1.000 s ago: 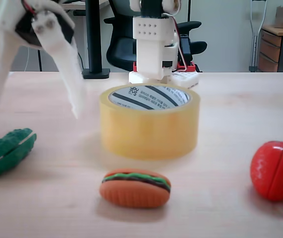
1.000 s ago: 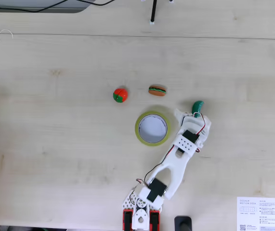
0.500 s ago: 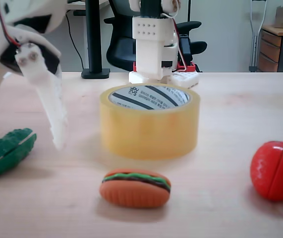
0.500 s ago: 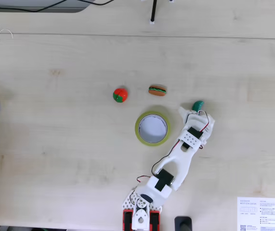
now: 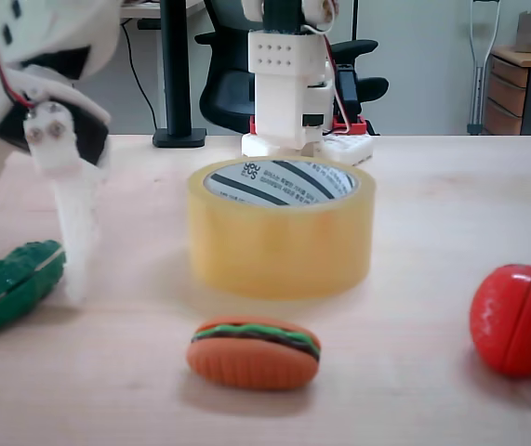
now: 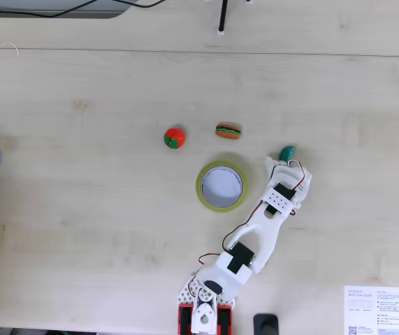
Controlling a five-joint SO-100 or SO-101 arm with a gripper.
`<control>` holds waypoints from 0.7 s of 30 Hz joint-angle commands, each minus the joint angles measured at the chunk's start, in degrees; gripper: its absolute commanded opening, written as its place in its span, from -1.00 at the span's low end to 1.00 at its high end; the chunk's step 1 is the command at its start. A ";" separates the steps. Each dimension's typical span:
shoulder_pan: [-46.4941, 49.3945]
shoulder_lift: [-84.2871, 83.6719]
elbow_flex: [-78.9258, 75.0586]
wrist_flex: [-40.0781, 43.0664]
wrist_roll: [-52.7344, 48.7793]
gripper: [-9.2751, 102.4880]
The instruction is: Grasp a cucumber and put it in the hole.
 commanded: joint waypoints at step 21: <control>-5.10 0.26 -3.43 8.44 0.26 -0.64</control>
